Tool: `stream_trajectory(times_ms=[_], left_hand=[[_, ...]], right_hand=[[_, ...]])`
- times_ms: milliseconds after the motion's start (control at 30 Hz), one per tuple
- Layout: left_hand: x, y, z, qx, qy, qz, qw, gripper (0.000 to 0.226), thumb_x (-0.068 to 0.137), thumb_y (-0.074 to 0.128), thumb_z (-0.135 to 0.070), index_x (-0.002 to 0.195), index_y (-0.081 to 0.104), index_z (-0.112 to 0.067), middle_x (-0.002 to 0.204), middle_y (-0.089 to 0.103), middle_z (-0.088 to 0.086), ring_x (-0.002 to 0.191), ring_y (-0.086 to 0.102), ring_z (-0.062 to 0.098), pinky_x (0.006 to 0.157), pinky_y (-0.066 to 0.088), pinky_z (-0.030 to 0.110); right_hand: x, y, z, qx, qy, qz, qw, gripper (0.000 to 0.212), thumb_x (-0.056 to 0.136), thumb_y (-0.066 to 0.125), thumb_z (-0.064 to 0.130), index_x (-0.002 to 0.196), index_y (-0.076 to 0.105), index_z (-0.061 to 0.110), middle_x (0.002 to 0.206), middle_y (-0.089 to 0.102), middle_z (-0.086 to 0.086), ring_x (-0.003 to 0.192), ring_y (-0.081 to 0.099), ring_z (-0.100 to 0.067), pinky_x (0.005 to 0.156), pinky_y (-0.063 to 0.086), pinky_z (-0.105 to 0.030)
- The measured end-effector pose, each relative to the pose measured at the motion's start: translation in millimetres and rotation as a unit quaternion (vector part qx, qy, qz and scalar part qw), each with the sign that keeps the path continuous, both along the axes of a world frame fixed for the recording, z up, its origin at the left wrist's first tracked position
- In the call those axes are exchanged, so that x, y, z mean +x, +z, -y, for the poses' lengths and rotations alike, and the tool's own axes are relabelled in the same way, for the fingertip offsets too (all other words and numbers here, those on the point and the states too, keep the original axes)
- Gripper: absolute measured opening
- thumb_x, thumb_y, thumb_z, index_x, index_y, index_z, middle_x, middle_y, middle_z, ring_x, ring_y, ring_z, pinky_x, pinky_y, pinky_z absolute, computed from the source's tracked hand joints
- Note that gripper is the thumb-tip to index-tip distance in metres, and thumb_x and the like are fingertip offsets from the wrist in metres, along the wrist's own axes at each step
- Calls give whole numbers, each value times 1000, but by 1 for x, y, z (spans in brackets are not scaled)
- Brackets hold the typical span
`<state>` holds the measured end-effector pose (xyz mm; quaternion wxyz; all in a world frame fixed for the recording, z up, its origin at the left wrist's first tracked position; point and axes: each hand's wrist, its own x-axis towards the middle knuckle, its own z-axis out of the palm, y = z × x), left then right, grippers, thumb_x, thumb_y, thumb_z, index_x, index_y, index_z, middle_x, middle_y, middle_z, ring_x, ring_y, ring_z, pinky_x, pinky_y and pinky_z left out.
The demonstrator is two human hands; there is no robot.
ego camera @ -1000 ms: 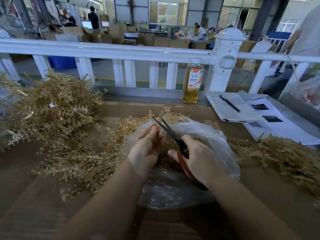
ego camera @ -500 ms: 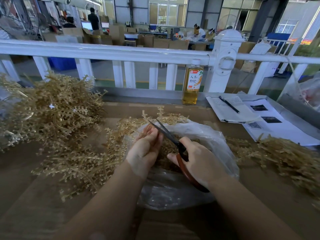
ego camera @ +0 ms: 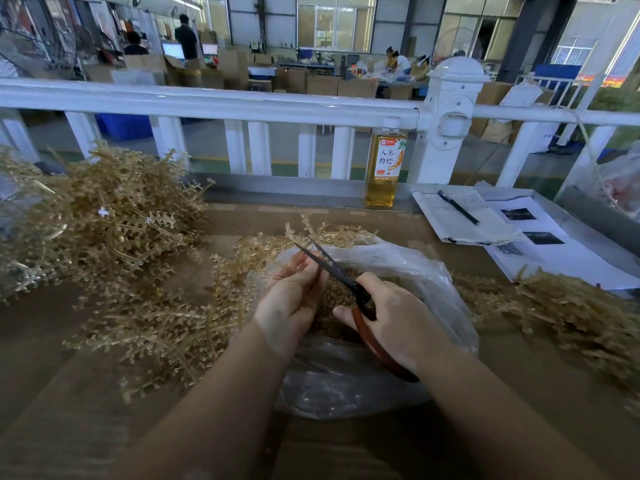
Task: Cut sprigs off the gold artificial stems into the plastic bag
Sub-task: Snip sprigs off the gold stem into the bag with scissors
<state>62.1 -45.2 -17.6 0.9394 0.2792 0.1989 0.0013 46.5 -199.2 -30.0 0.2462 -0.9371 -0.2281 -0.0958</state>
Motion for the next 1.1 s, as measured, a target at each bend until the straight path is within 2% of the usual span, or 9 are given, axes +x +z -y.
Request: stream_trajectory(times_ms=[133, 300, 367, 467, 533, 700, 933, 1100], left_hand=[[0, -2, 0, 15, -5, 1, 1000, 18, 89, 48, 11, 96, 57, -3, 88, 63, 10, 77, 62, 18, 57, 56, 23], [2, -4, 0, 18, -3, 5, 1000, 19, 89, 47, 11, 90, 57, -4, 84, 62, 9, 75, 62, 18, 55, 55, 22], [3, -6, 0, 22, -2, 5, 1000, 19, 89, 47, 11, 90, 58, -5, 84, 62, 9, 73, 63, 17, 54, 55, 22], [4, -8, -1, 21, -10, 6, 1000, 20, 89, 48, 10, 97, 59, -5, 87, 64, 9, 71, 64, 16, 55, 55, 21], [5, -9, -2, 18, -10, 1, 1000, 20, 88, 49, 10, 98, 59, -4, 87, 64, 10, 74, 63, 17, 55, 56, 22], [6, -8, -1, 30, -7, -3, 1000, 17, 87, 52, 10, 87, 59, -5, 82, 63, 9, 72, 62, 16, 55, 55, 22], [4, -10, 1, 62, -2, -11, 998, 16, 86, 54, 11, 88, 61, -4, 82, 64, 9, 73, 62, 17, 50, 55, 20], [2, -12, 2, 74, -3, -4, 997, 20, 85, 54, 10, 87, 63, -8, 83, 67, 6, 74, 64, 16, 51, 55, 19]], right_hand=[[0, 2, 0, -5, 6, -7, 1000, 31, 88, 51, 61, 96, 43, 32, 83, 55, 11, 77, 52, -5, 60, 33, -13], [0, 5, 0, -24, 0, -7, 1000, 28, 89, 52, 58, 92, 41, 32, 75, 52, 13, 68, 49, 0, 54, 30, -11], [0, 4, 0, -28, -6, -1, 1000, 28, 89, 51, 58, 94, 42, 32, 77, 54, 11, 69, 50, -3, 56, 32, -12], [1, 2, 0, -33, -13, 3, 999, 34, 90, 50, 58, 103, 48, 27, 86, 62, 5, 77, 58, -13, 68, 49, -27], [1, 0, 0, -35, -17, 13, 999, 37, 89, 50, 59, 106, 50, 26, 86, 63, 3, 79, 60, -16, 73, 51, -32], [1, -2, 1, -50, -21, 34, 998, 42, 89, 47, 61, 107, 51, 23, 83, 64, 2, 77, 61, -16, 68, 48, -27], [0, -4, 2, -64, -27, 58, 996, 43, 89, 46, 62, 108, 51, 24, 82, 61, 4, 75, 58, -14, 66, 47, -26], [-1, -8, 4, -63, -31, 76, 995, 48, 87, 42, 66, 112, 50, 26, 90, 63, 2, 83, 60, -16, 74, 52, -30]])
